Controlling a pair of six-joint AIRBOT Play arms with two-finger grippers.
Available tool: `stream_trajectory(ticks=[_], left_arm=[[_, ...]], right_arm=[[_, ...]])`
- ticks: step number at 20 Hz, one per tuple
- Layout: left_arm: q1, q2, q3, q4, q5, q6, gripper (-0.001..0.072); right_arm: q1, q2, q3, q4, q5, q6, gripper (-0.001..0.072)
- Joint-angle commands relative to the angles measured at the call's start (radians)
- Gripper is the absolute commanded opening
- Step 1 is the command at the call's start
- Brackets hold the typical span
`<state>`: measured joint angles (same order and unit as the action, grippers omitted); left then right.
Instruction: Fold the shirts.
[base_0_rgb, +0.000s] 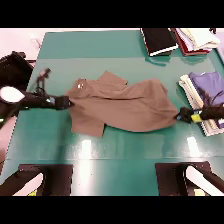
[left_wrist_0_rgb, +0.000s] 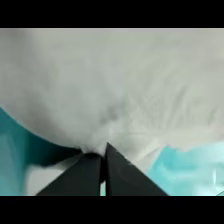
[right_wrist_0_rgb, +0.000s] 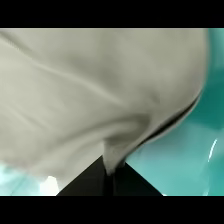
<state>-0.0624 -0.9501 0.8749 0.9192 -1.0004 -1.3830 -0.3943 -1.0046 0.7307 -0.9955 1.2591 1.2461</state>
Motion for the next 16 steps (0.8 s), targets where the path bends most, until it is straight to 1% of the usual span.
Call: stream_trajectory(ticks=[1,5,8,9,10,12,13,15,16], left_arm=[[0.001,0.13,0.198,0.024,-0.056,-0.024,0.0023],[0.001,0.221,0.609,0.026,-0.07,-0.024,0.0023],[0.001,0.226,0.916,0.026,-0.069,-0.061,0.0023],[0.001,0.226,0.991,0.029,-0.066,-0.062,0.0023],[0.001,0.226,1.058,0.046,-0.06,-0.084,0.0023],[0.001,0.226,1.152,0.103,-0.054,-0.111,0.0023],[0.001,0.226,1.176,0.124,-0.05,-0.11,0.0023],[0.001,0.224,1.181,0.169,-0.05,-0.11,0.0023],[0.001,0.213,1.176,0.205,-0.08,-0.113,0.0023]], right_arm=[[0.092,0.136,0.245,0.009,0.0,0.005,0.0018],[0.094,0.253,0.648,-0.003,-0.008,0.029,0.0018],[0.056,0.277,0.924,-0.003,0.004,0.03,0.0019],[0.034,0.276,0.998,-0.003,0.021,0.032,0.0019],[0.001,0.271,1.066,-0.003,0.042,0.043,0.0018],[-0.063,0.24,1.183,-0.002,0.117,0.062,0.0018],[-0.084,0.222,1.228,-0.002,0.151,0.073,0.0018],[-0.1,0.177,1.299,0.0,0.201,0.097,0.0018],[-0.1,0.151,1.324,0.0,0.222,0.108,0.0018]])
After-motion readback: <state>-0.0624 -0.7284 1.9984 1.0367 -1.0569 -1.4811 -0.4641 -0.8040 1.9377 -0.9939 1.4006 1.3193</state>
